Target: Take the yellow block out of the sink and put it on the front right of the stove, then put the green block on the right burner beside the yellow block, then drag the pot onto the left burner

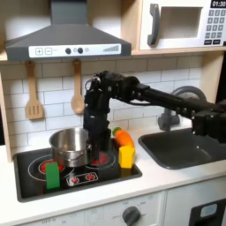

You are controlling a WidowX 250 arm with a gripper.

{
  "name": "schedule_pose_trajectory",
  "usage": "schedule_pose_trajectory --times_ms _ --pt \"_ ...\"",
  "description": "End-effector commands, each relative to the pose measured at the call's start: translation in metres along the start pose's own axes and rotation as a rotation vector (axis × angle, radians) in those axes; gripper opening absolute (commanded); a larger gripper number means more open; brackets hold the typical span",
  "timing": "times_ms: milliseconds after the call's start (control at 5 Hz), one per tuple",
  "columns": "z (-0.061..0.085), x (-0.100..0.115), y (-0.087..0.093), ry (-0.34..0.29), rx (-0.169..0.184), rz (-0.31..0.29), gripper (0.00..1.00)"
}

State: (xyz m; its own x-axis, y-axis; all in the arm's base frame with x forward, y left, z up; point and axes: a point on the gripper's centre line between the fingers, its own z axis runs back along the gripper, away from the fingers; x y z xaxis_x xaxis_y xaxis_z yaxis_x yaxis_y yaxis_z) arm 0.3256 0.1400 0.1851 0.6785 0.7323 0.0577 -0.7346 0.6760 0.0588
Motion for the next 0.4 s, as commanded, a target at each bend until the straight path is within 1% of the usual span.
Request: schedule_pose_trajectory --times_ms 0,200 --pt "-0.0048 0.0182 0.0118 -0.020 0.007 0.023 1.00" --pt "-0.0060 0.0281 0.0195 -0.030 0.011 0.035 1.00"
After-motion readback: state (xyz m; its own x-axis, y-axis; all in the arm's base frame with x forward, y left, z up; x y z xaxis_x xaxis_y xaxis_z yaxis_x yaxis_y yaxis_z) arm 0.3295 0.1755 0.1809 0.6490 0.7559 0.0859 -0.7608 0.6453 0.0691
